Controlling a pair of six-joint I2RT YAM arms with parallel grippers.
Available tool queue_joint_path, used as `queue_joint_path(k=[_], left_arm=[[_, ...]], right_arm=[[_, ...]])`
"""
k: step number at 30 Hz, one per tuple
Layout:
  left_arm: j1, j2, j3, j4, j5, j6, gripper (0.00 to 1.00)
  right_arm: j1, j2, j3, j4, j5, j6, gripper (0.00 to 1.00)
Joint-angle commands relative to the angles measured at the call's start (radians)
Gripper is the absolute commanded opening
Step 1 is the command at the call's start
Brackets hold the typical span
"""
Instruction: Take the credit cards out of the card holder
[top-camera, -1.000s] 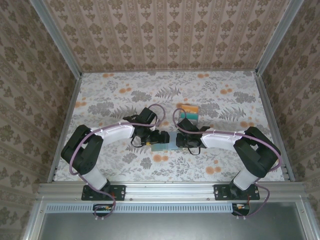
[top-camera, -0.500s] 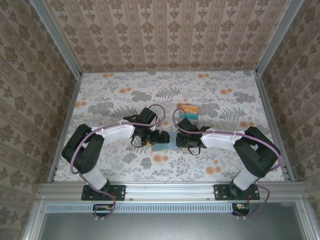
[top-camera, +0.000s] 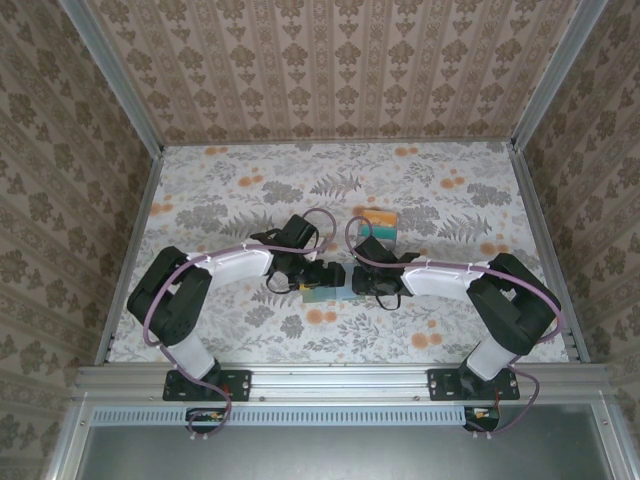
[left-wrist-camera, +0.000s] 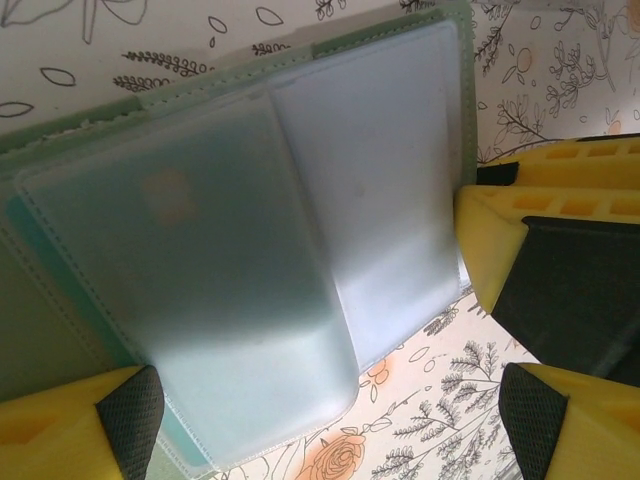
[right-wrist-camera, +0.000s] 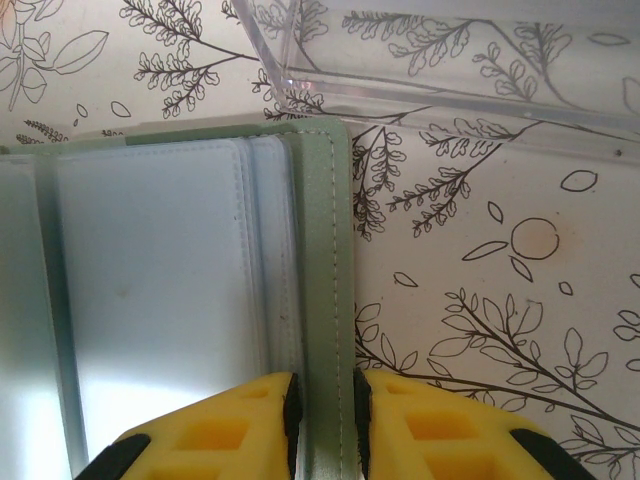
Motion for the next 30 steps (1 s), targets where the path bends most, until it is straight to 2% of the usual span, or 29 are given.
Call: queue_joint_path(k=[1,19,30], left_arm=[[-0.007,0.013,0.026,0.014,0.025,0.025,0.91],[-0.022,0.079,0.097,0.030,0.082,0.031,0.91],[-0.027,0.125,0.155,0.073,0.144,0.009,0.91]], right_arm=[[0.016,0.044,0.001,-0.019,-0.022,0.008,0.26],[0.016,0.029,-0.011,-0.021,-0.009,0.015,0.26],[-0.026,-0.096,-0.114,0.037,0.021,0.067,0.26]])
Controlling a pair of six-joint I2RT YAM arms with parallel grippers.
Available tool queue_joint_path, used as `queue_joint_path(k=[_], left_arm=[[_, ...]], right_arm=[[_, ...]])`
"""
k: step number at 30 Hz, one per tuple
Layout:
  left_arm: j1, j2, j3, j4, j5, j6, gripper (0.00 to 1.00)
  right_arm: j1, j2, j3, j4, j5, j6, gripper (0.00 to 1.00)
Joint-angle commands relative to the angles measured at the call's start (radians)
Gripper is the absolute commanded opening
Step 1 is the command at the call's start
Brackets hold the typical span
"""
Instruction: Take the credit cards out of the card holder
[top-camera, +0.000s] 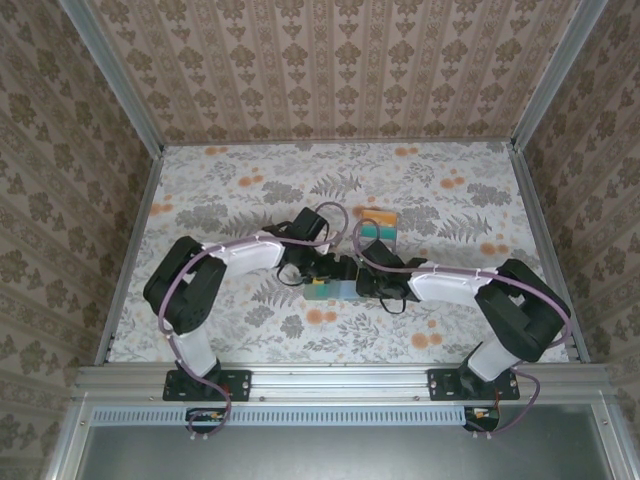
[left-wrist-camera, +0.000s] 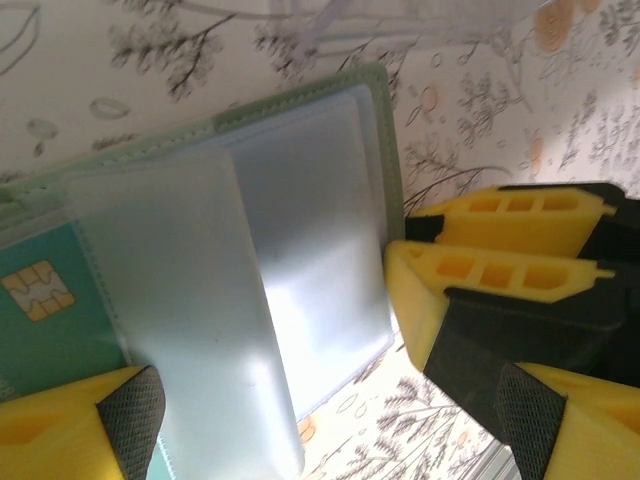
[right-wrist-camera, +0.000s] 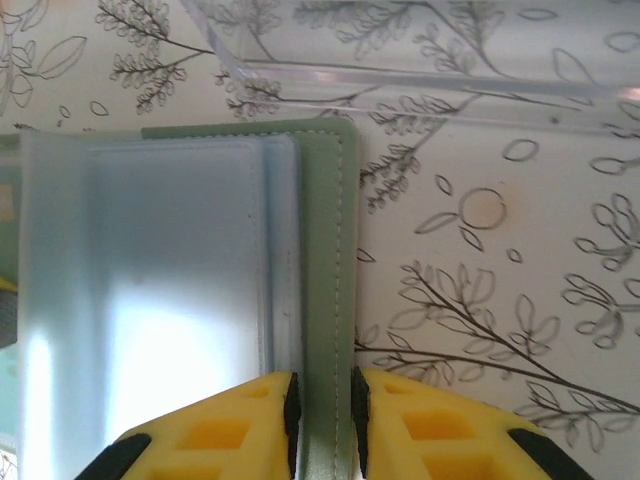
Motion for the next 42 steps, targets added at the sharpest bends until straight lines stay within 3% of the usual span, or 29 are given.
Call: queue_joint_path(k=[1,14,28,39,42], left_arm=[[-0.012,0.016,0.042,0.040,0.049,-0.008,0.91],[-0.020,0.066,0.065,0.131,0.187,-0.053,0.89],[0.018,-0.051,0.004,0.210,0.212,-0.113,0.89],[0.141,-0.217,-0.139,0.066,0.007,-0.075,0.89],[0.169,-0.233,-0.173,0.026,-0.033,-0.044,0.83]], right_arm=[[-0.014,-0.042,-0.042,-0.012,0.020,0.036,0.27],[-0.038,-0.080,-0.071,-0.002,0.023,0.048,0.27],[-0.045,-0.081,-0.055,-0.018,0.023,0.031,0.28],[-0.022,-0.067,0.017,-0.060,0.014,-0.003,0.30],[-0.002,-0.062,0.068,-0.094,0.026,-0.009,0.32]])
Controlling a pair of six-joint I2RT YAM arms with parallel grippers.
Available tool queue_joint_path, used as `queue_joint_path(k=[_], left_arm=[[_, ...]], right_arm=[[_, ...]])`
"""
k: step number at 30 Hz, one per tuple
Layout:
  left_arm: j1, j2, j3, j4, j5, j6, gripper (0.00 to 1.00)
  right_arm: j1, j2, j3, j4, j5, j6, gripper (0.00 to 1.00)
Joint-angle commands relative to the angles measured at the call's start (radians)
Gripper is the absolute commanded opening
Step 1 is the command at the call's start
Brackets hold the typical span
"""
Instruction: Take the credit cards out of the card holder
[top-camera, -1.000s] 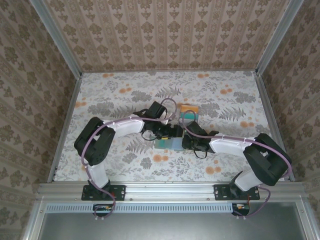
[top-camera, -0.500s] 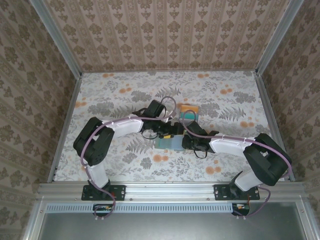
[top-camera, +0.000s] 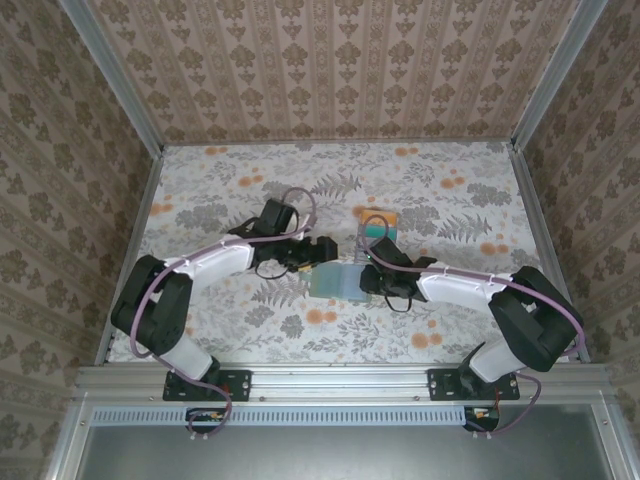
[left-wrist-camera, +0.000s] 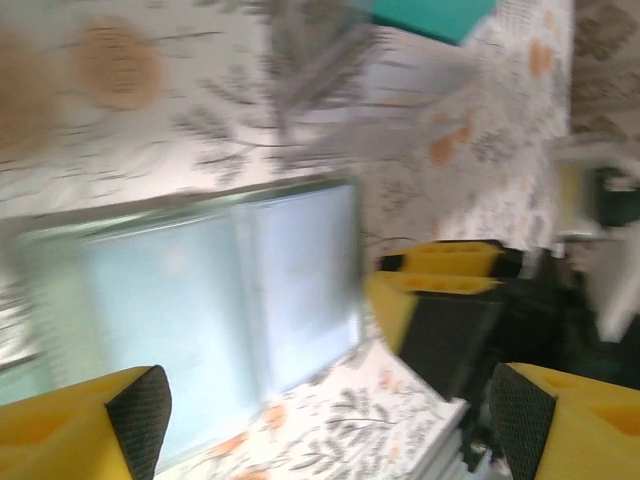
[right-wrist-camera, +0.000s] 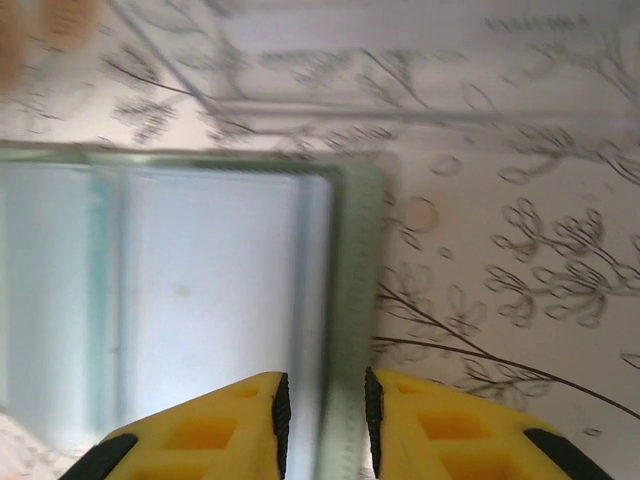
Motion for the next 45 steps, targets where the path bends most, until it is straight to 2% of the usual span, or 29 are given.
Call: queue_joint_path(k=[1,3,7,11,13,16,24,26,45], left_arm=[[0.021,-0.021,-0.041,-0.073,-0.072,0.047,0.79],[0.022,-0.019,-0.059,-0.066,-0.079,0.051,0.68],[0.023,0.000,-0.090,-0.036,-0.092,0.039,0.36],[0.029,0.020,-0.111,-0.037,-0.112,0.033,0.11],[0.032,0.025,-0.127,-0.029,-0.116,0.028,0.06],[0.031,0.031,-0.152,-0.005,-0.114,0.015,0.00],[0.029,0.049,-0.208,0.040,-0.129,-0.044,0.00],[0.027,0.047,-0.221,0.056,-0.126,-0.058,0.00],[0.028,0.042,-0.240,0.102,-0.104,-0.080,0.00]], right_arm=[[0.029,0.011,0.080,-0.065,0.029,-0.023,0.33],[0.046,0.030,0.127,-0.097,0.033,-0.029,0.34],[0.083,0.095,0.227,-0.145,0.028,-0.035,0.37],[0.120,0.169,0.315,-0.204,0.045,-0.037,0.43],[0.136,0.201,0.348,-0.220,0.050,-0.043,0.48],[0.155,0.239,0.389,-0.243,0.053,-0.053,0.49],[0.195,0.348,0.511,-0.352,0.102,-0.078,0.53],[0.201,0.366,0.523,-0.380,0.105,-0.080,0.57],[0.230,0.447,0.605,-0.413,0.106,-0.080,0.60]])
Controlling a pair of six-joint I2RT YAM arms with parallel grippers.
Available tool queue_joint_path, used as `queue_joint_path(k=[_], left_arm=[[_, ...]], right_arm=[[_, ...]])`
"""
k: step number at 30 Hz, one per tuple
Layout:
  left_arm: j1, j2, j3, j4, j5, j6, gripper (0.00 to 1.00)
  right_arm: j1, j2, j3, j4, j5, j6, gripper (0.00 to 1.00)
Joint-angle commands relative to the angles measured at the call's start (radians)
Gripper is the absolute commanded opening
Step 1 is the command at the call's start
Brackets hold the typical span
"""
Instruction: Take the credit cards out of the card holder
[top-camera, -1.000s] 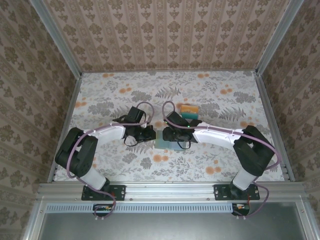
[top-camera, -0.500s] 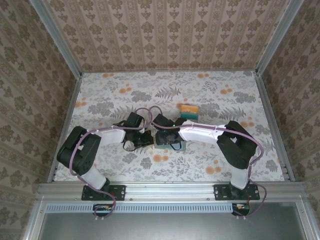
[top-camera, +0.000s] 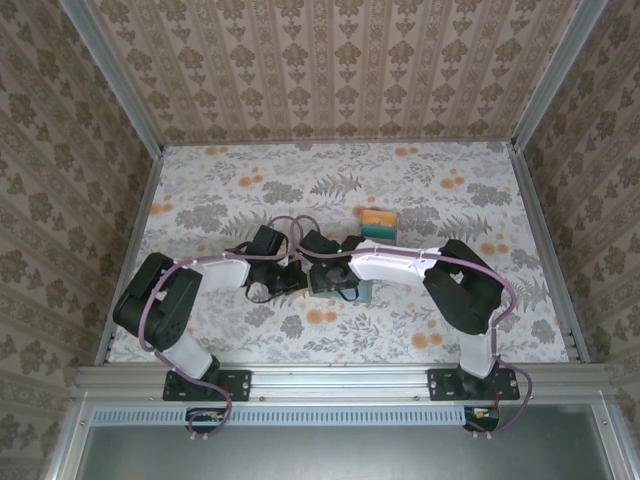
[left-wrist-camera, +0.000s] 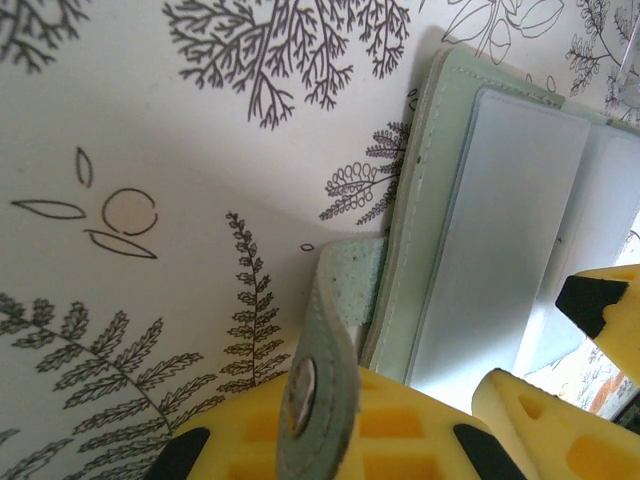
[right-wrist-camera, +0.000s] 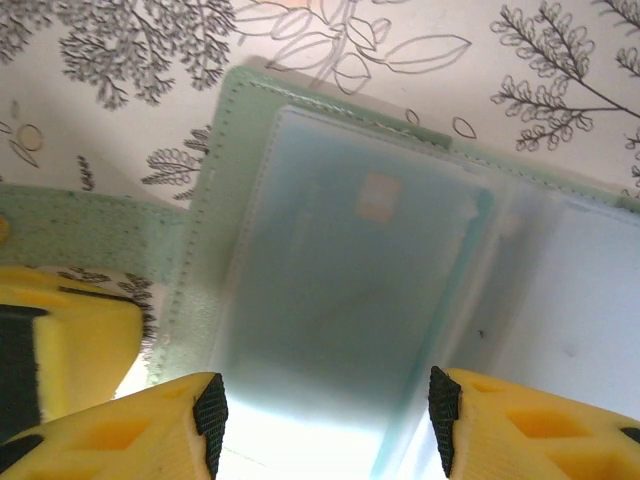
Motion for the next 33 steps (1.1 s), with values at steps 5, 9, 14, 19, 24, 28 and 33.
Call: queue_joint_path(k=[5,9,14,19,24,28,33], left_arm=[[-0.005,0.010,-0.021,0.022,0.001,-0.012,0.00],[-0.005,0.006,-0.023,0.023,0.001,-0.012,0.00],[-0.005,0.008,-0.023,0.025,0.003,-0.011,0.00],[-0.005,0.005,-0.024,0.024,0.004,-0.014,0.00],[-0.005,0.001,-0.031,0.026,0.004,-0.015,0.00],[-0.006,-0.006,-0.032,0.025,0.003,-0.015,0.00],[-0.006,-0.008,-0.035,0.024,0.001,-0.016,0.00]], right_arm=[[0.017,0.059,0.049,-0.051,0.015,0.004,0.60],[0.018,0.074,0.044,-0.067,0.023,0.012,0.60],[0.017,0.061,0.021,-0.058,0.024,0.016,0.55],[0.013,0.061,0.003,-0.048,0.018,0.017,0.49],[0.013,0.065,0.004,-0.046,0.016,0.018,0.58],[0.014,0.071,0.007,-0.044,0.014,0.021,0.58],[0.015,0.077,-0.003,-0.036,0.011,0.019,0.46]])
